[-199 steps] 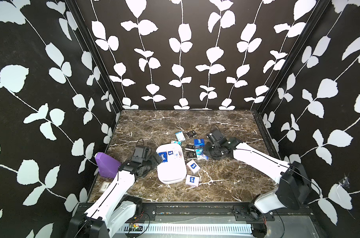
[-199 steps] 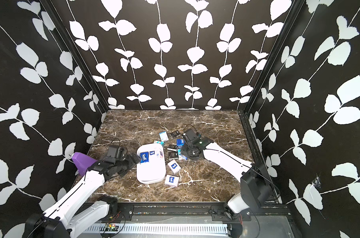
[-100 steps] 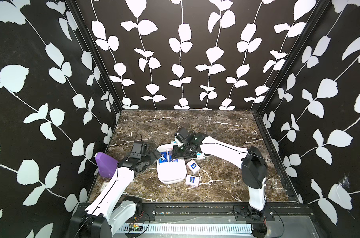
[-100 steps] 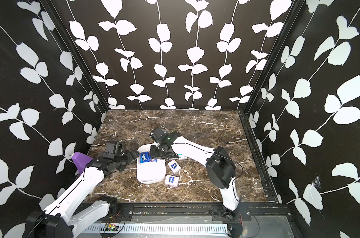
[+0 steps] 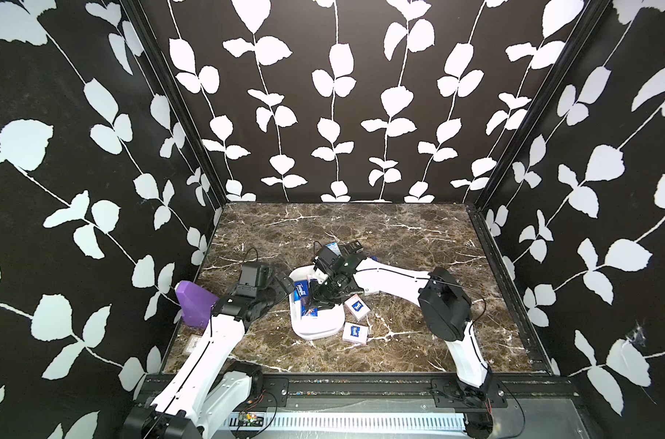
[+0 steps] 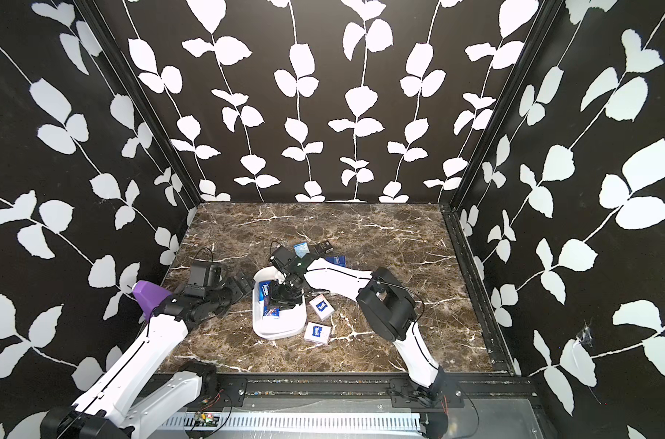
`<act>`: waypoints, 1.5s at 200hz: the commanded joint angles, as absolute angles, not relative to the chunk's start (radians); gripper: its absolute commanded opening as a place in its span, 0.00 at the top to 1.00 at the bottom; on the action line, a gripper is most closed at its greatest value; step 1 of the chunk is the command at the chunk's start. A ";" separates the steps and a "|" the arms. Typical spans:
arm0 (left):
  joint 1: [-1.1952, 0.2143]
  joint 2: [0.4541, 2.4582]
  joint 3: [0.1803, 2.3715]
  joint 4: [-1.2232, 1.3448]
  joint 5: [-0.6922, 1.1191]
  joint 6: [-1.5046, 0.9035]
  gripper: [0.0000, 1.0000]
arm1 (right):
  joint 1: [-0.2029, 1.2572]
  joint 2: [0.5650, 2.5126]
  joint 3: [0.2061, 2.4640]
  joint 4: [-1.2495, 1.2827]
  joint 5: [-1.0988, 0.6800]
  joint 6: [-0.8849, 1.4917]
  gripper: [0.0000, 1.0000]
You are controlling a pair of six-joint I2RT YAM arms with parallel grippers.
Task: Put the pocket tissues into the storage box
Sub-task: Place the pocket tissues in the storage box, then pick up the pocket tissues from the center of the board.
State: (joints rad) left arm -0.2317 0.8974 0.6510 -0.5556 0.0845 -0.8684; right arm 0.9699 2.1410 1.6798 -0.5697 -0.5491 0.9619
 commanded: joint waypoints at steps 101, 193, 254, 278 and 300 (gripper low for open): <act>-0.224 0.799 0.607 -0.621 0.107 -0.917 0.01 | 0.969 2.275 1.849 -0.553 -0.451 0.966 0.59; -0.225 0.800 0.580 -0.638 0.177 -0.910 0.01 | 0.948 2.006 1.741 -0.612 -0.417 0.715 0.38; -0.255 0.862 0.610 -0.602 0.204 -0.918 0.01 | 0.894 1.747 1.457 -0.847 -0.260 0.437 0.33; -0.291 0.890 0.631 -0.592 0.194 -0.925 0.01 | 0.894 1.685 1.348 -0.919 -0.216 0.375 0.33; -0.328 0.906 0.647 -0.588 0.173 -0.935 0.01 | 0.904 1.658 1.264 -0.946 -0.204 0.341 0.33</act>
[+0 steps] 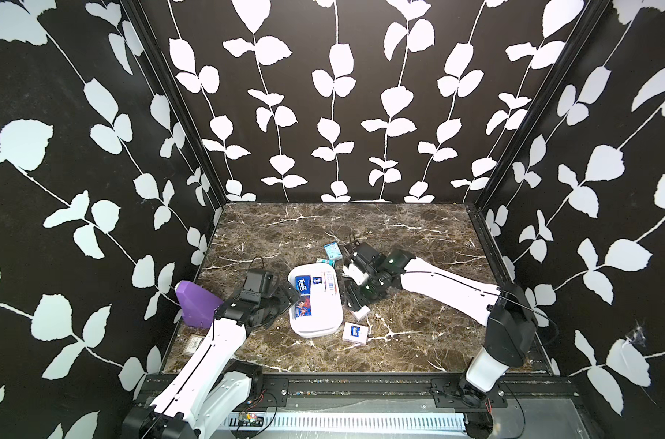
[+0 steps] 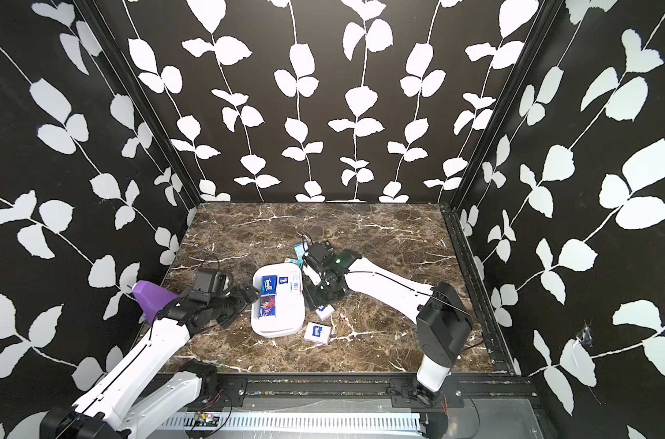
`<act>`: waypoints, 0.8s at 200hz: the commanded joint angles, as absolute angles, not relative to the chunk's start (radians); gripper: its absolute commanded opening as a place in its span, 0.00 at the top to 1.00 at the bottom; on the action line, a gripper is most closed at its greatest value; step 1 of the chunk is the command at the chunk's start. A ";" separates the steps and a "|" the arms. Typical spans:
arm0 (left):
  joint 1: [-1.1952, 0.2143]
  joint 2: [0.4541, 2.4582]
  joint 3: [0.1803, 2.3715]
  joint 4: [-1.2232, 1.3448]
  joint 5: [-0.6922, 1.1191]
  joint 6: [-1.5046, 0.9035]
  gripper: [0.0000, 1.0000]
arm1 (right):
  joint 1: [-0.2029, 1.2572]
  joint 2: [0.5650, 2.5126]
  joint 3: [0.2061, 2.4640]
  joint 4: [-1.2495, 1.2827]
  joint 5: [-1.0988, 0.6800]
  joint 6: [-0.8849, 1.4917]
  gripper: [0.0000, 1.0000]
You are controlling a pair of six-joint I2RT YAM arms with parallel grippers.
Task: Put the pocket tissues into the storage box
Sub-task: Pick up the pocket tissues from the center of the board.
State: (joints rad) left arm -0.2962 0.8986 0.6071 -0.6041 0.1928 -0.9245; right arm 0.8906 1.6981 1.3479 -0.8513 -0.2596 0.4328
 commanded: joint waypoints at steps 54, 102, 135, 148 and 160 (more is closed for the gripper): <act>-0.346 0.885 0.658 -0.610 0.159 -0.953 0.01 | 1.016 1.704 1.282 -0.941 -0.073 0.203 0.13; -0.347 0.815 0.647 -0.662 0.135 -0.966 0.01 | 1.060 1.790 1.305 -0.893 -0.011 0.111 0.11; -0.346 0.778 0.627 -0.676 0.128 -0.986 0.01 | 1.072 1.842 1.342 -0.848 -0.012 0.082 0.12; -0.347 0.775 0.626 -0.682 0.127 -0.988 0.01 | 1.076 1.859 1.342 -0.829 -0.019 0.080 0.12; -0.347 0.777 0.627 -0.683 0.126 -0.986 0.01 | 1.080 1.872 1.342 -0.811 -0.028 0.080 0.13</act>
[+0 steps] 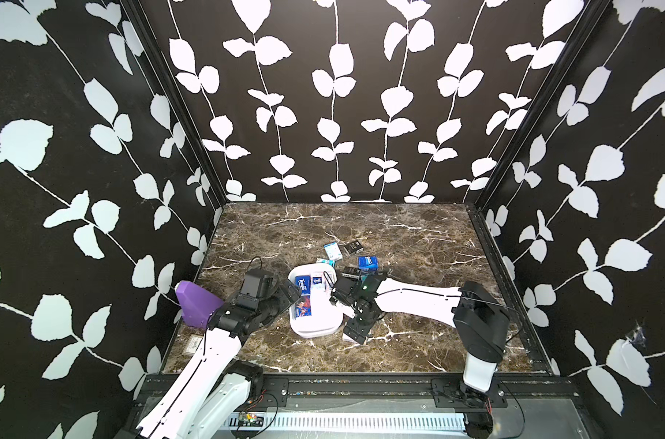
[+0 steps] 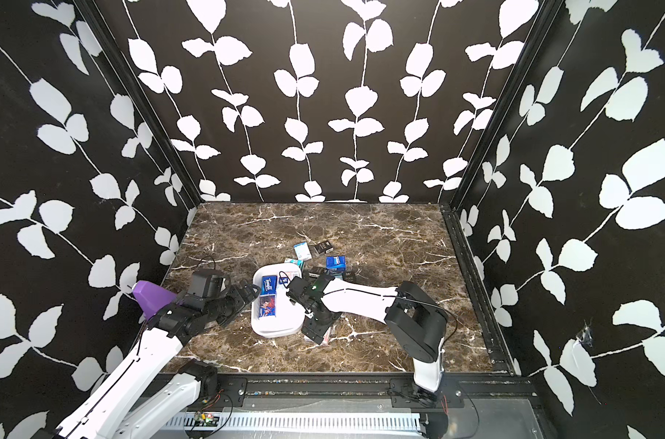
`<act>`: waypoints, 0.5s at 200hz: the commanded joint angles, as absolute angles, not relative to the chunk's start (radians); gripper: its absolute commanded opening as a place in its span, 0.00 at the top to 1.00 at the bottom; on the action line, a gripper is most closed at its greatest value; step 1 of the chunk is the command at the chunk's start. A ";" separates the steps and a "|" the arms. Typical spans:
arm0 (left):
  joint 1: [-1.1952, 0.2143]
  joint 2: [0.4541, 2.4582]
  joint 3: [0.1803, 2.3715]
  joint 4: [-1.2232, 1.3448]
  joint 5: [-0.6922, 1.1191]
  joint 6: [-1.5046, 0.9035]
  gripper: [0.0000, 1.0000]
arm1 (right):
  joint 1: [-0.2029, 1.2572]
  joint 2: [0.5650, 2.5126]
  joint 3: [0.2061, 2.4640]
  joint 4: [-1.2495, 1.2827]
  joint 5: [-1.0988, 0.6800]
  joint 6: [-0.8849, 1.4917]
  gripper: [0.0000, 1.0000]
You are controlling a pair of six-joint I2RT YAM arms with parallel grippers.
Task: Put the pocket tissues into the storage box
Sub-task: Pick up the pocket tissues from the center of the board.
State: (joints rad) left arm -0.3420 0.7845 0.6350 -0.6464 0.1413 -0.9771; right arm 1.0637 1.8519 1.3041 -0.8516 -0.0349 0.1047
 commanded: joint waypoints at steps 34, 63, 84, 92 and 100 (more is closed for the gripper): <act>-0.348 0.801 0.641 -0.689 0.121 -0.974 0.01 | 1.089 1.905 1.327 -0.778 -0.055 0.090 0.16; -0.347 0.817 0.654 -0.693 0.120 -0.970 0.01 | 1.095 1.903 1.268 -0.750 -0.063 0.107 0.21; -0.348 0.815 0.660 -0.701 0.117 -0.969 0.01 | 1.096 1.889 1.234 -0.736 -0.070 0.126 0.29; -0.348 0.814 0.662 -0.704 0.116 -0.970 0.01 | 1.096 1.882 1.222 -0.730 -0.075 0.135 0.32; -0.347 0.811 0.664 -0.709 0.116 -0.972 0.01 | 1.098 1.874 1.211 -0.722 -0.082 0.143 0.35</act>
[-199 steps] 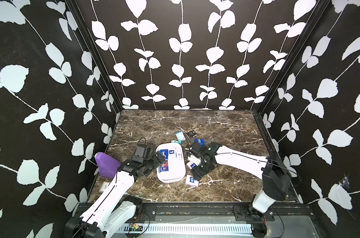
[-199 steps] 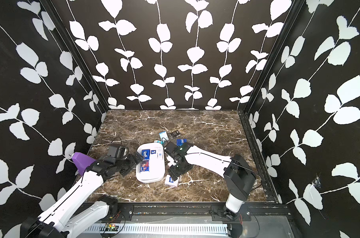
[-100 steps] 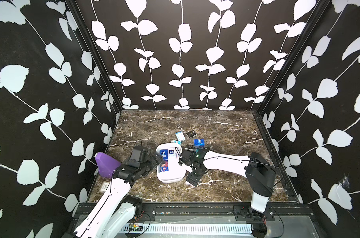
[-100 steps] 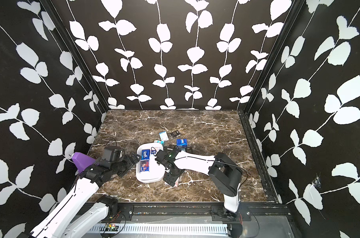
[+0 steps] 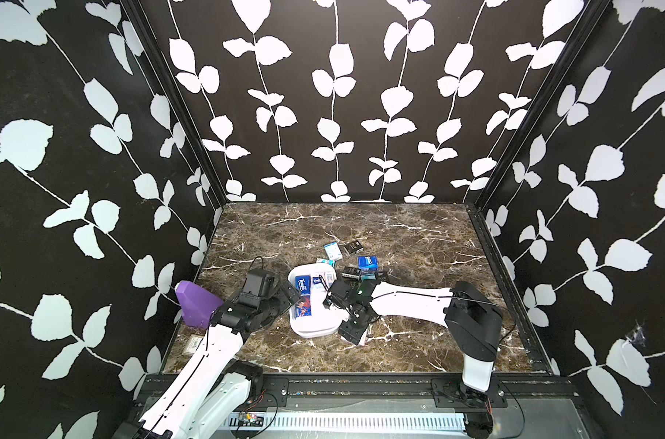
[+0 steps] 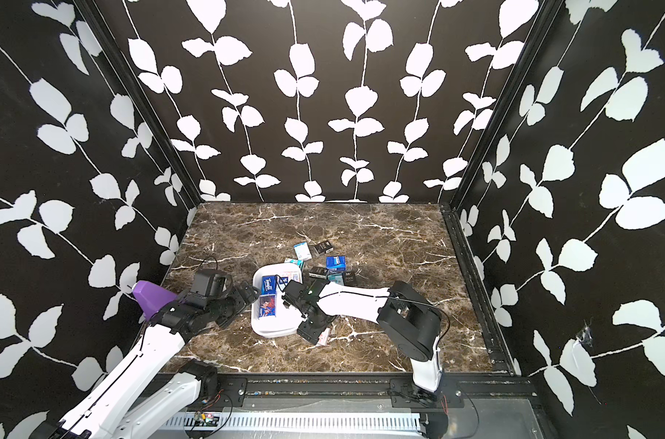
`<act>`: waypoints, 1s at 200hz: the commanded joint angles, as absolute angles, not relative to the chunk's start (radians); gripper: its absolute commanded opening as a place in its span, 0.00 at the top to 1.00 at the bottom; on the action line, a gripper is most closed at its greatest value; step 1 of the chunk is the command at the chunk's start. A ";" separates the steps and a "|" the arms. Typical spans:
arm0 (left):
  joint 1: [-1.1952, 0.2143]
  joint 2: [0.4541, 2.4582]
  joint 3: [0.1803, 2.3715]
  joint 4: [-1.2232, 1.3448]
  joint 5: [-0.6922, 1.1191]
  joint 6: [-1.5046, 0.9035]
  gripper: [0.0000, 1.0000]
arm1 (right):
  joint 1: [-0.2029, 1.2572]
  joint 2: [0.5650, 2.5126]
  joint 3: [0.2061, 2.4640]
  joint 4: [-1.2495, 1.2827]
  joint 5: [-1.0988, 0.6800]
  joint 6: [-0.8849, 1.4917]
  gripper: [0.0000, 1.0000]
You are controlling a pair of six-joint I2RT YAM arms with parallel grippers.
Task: Put the pocket tissues into the storage box
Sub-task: Pick up the pocket tissues from the center of the board.
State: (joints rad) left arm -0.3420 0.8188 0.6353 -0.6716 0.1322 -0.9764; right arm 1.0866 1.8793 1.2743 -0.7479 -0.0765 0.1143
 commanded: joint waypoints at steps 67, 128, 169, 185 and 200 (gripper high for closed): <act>-0.348 0.786 0.699 -0.749 0.103 -0.983 0.01 | 1.102 1.807 1.132 -0.666 -0.115 0.235 0.55; -0.348 0.824 0.714 -0.743 0.088 -0.950 0.01 | 1.102 1.635 1.115 -0.743 -0.150 0.379 0.77; -0.348 0.968 0.738 -0.669 0.098 -0.882 0.01 | 1.102 1.559 1.192 -0.768 -0.169 0.518 0.77; -0.348 0.995 0.733 -0.622 0.117 -0.882 0.01 | 1.102 1.593 1.283 -0.758 -0.171 0.553 0.77; -0.348 1.002 0.724 -0.588 0.117 -0.885 0.01 | 1.101 1.671 1.373 -0.707 -0.179 0.594 0.77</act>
